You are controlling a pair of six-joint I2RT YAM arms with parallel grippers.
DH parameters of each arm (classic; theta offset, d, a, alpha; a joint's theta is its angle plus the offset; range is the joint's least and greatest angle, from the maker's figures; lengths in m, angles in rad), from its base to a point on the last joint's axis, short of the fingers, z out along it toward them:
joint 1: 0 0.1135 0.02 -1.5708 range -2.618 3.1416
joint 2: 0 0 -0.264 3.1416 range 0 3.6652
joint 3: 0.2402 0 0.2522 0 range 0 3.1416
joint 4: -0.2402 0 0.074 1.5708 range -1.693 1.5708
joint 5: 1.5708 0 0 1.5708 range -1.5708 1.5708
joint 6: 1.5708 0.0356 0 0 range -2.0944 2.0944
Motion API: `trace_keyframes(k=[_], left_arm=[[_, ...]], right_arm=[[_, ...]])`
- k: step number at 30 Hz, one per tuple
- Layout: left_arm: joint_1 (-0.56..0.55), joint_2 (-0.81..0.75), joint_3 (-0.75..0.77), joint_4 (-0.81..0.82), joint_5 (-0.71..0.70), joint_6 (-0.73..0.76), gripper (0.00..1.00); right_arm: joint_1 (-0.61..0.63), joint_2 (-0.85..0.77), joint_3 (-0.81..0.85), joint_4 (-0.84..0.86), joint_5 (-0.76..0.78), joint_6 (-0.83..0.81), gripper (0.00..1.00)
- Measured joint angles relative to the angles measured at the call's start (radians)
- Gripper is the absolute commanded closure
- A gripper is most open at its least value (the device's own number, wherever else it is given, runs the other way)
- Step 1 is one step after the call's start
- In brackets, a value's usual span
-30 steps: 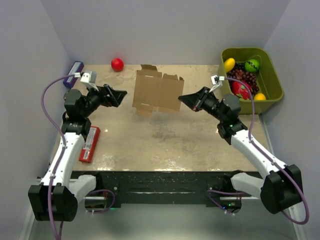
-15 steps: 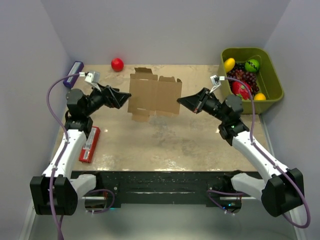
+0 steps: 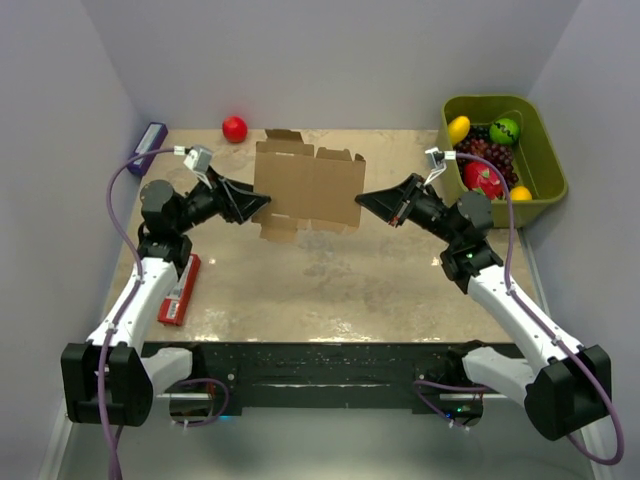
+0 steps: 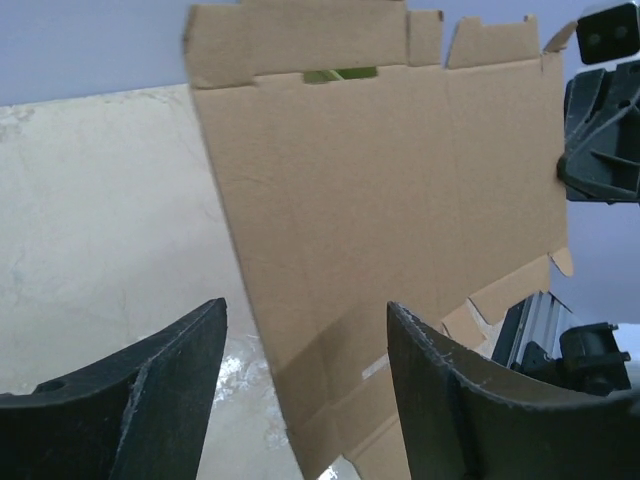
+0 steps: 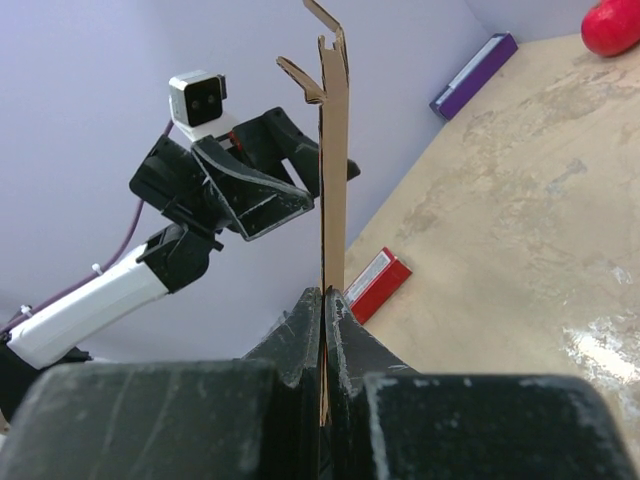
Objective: Fold the paper box
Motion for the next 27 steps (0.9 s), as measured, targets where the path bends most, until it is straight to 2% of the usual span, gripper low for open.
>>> trace_keyframes(k=[10, 12, 13, 15, 21, 22, 23, 25, 26, 27], left_arm=[[-0.013, 0.0, 0.0, 0.008, 0.014, 0.006, 0.72], [-0.014, 0.0, 0.0, 0.009, 0.014, 0.007, 0.81], [-0.014, 0.0, 0.0, 0.009, 0.013, 0.008, 0.91], [-0.014, 0.0, 0.0, 0.008, 0.011, 0.007, 1.0], [-0.026, 0.008, 0.0, -0.02, -0.009, 0.025, 1.0], [-0.027, 0.011, 0.002, -0.028, -0.012, 0.033, 1.0], [-0.027, 0.013, 0.004, -0.041, -0.014, 0.042, 1.0], [-0.028, 0.018, 0.013, -0.081, -0.021, 0.077, 1.0], [-0.028, 0.021, 0.022, -0.105, -0.021, 0.097, 1.0], [-0.029, 0.025, 0.032, -0.134, -0.02, 0.122, 1.0]], right_arm=[[0.0, 0.0, 0.0, -0.003, 0.001, -0.009, 1.0], [0.0, 0.0, 0.0, -0.005, 0.001, -0.014, 1.0], [0.0, 0.0, 0.0, -0.008, 0.001, -0.018, 1.0], [0.0, 0.0, 0.0, -0.013, 0.001, -0.025, 1.0], [0.008, 0.006, 0.0, -0.05, 0.011, -0.072, 0.98], [0.01, 0.009, 0.001, -0.067, 0.018, -0.086, 0.88], [0.01, 0.012, 0.004, -0.09, 0.029, -0.1, 0.63], [0.011, 0.02, 0.024, -0.176, 0.063, -0.15, 0.36], [0.012, 0.021, 0.037, -0.217, 0.08, -0.177, 0.19], [0.013, 0.021, 0.058, -0.276, 0.118, -0.221, 0.13]])
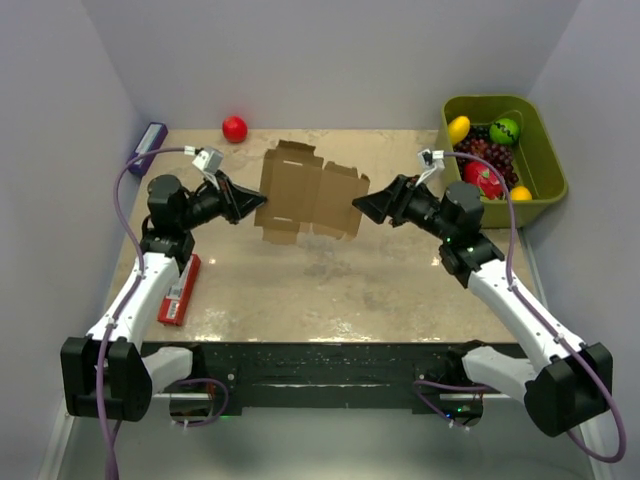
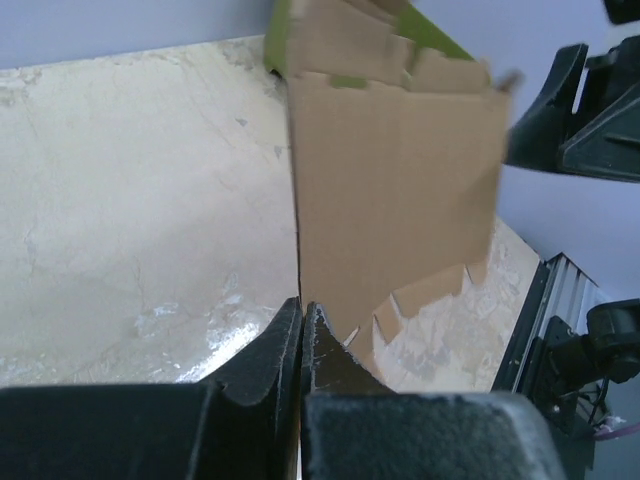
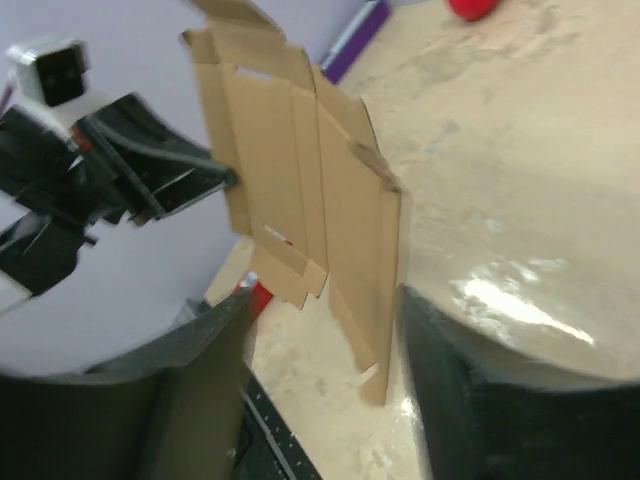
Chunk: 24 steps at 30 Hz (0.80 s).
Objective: Fold the paper box
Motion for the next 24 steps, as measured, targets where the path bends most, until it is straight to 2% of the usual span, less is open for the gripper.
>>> trace_keyframes(k=[2, 4, 8, 12, 20, 24], left_arm=[[-0.003, 0.01, 0.022, -0.048, 0.004, 0.045, 1.0], [-0.009, 0.033, 0.053, -0.105, 0.029, 0.099, 1.0], [-0.05, 0.098, 0.119, -0.244, 0.069, 0.205, 1.0], [-0.098, 0.111, 0.13, -0.349, 0.108, 0.29, 1.0], [-0.146, 0.118, 0.164, -0.486, 0.15, 0.41, 1.0], [-0.153, 0.118, 0.166, -0.52, 0.155, 0.438, 1.0]], right_arm=[[0.001, -0.006, 0.046, -0.104, 0.068, -0.081, 0.07], [0.001, -0.025, 0.1, -0.203, 0.133, -0.181, 0.07], [0.001, -0.069, 0.194, -0.327, 0.173, -0.337, 0.12], [0.019, -0.071, 0.27, -0.395, 0.171, -0.465, 0.14], [0.249, 0.079, 0.405, -0.56, 0.209, -0.668, 0.23], [0.317, 0.137, 0.431, -0.604, 0.283, -0.729, 0.29]])
